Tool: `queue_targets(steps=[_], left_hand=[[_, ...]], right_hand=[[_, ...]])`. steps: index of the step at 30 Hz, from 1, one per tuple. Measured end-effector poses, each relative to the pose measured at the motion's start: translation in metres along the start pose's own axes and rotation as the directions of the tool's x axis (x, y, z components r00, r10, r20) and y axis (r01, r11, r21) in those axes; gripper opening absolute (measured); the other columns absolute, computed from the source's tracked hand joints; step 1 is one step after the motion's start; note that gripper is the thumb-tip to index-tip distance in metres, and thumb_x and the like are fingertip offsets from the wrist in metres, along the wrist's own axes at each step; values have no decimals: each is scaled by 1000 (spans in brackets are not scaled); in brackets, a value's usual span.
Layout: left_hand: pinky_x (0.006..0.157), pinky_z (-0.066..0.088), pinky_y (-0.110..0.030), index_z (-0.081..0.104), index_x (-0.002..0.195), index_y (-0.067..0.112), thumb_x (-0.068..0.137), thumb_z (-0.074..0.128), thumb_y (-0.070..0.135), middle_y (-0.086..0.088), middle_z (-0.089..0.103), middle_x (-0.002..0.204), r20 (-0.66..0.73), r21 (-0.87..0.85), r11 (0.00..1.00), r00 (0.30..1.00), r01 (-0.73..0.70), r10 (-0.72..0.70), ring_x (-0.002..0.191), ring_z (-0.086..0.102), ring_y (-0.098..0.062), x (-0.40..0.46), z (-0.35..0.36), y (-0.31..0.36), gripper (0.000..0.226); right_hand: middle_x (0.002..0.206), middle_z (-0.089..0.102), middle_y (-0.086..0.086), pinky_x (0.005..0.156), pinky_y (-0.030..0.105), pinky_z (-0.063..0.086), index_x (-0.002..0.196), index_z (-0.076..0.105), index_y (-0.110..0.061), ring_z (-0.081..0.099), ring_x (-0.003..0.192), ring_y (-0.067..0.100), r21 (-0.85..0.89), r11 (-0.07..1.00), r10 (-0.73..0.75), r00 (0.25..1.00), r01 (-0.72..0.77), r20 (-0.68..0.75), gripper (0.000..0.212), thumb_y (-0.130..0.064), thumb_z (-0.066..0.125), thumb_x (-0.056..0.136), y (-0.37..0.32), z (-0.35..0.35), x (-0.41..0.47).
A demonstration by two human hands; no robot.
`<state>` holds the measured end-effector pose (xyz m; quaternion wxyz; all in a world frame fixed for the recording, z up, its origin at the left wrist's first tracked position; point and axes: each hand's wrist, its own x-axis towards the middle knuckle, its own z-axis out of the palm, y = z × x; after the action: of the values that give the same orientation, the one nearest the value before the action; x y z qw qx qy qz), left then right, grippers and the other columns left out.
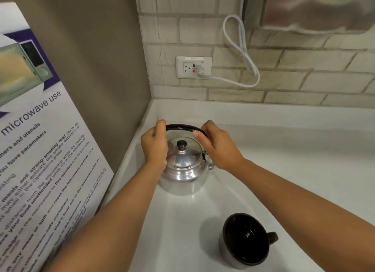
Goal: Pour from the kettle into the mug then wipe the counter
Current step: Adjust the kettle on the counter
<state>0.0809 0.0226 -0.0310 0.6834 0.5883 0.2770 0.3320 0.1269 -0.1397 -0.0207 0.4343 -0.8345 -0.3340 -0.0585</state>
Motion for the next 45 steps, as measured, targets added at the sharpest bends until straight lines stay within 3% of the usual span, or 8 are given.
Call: queue_targets(steps=[5, 7, 10, 18, 25, 34, 40, 45], left_hand=[[47, 37, -20, 41, 49, 17, 85, 55, 64, 7, 41, 47, 3, 183, 975, 992, -128, 130, 47, 40, -8, 11, 0, -11, 61], [45, 34, -14, 43, 56, 12, 89, 50, 65, 5, 45, 50, 16, 348, 912, 973, -220, 228, 46, 42, -5, 17, 0, -13, 63], [45, 31, -21, 48, 59, 11, 93, 47, 62, 1, 54, 56, 86, 540, 792, 955, -285, 285, 51, 46, -8, 28, -1, -13, 62], [48, 33, -29, 51, 56, 11, 92, 47, 64, -4, 56, 57, 183, 730, 625, 960, -277, 212, 56, 51, -22, 51, -2, -21, 64], [50, 31, -30, 48, 51, 11, 91, 46, 66, -5, 54, 54, 203, 852, 487, 979, -192, 30, 52, 49, -20, 62, 0, -25, 68], [51, 33, -30, 51, 54, 9, 90, 46, 68, -7, 56, 59, 154, 858, 501, 987, -115, -36, 54, 50, -20, 56, 1, -19, 69], [53, 35, -31, 47, 53, 11, 89, 45, 70, -6, 55, 57, 148, 828, 549, 989, -118, -11, 61, 55, -27, 51, -3, -13, 68], [60, 38, -27, 59, 78, 15, 90, 57, 57, -1, 63, 75, 140, 718, 664, 978, -209, 156, 73, 57, -23, 36, -8, 11, 44]], right_hand=[[65, 59, 12, 59, 39, 46, 84, 47, -12, 56, 60, 25, 0, 1000, 24, 1000, -24, 16, 35, -45, 46, 95, 8, 3, 13], [68, 62, 16, 62, 40, 48, 85, 49, -8, 59, 65, 29, -12, 998, 67, 997, -67, 34, 39, -46, 45, 96, 11, 4, 20], [65, 63, 9, 64, 36, 46, 81, 51, -6, 61, 67, 28, -39, 989, 147, 986, -144, 84, 44, -47, 45, 96, 16, 5, 29], [61, 60, -2, 59, 20, 41, 83, 62, 1, 57, 66, 19, -98, 967, 252, 946, -236, 204, 51, -45, 46, 96, 30, 11, 45], [84, 69, 24, 75, 36, 46, 85, 66, 10, 59, 74, 29, -152, 948, 310, 918, -279, 249, 57, -45, 49, 94, 34, 16, 49], [69, 60, 14, 68, 34, 45, 84, 67, 10, 54, 67, 23, -162, 912, 405, 887, -376, 220, 60, -47, 53, 91, 29, 16, 47], [53, 47, 1, 52, 30, 35, 56, 47, -8, 47, 55, 18, -210, 900, 416, 896, -381, 157, 57, -49, 47, 94, 24, 7, 40], [60, 49, -6, 41, 24, 36, 90, 63, -12, 49, 52, 9, -98, 931, 355, 934, -351, 33, 35, -45, 53, 92, 8, -15, 21]])
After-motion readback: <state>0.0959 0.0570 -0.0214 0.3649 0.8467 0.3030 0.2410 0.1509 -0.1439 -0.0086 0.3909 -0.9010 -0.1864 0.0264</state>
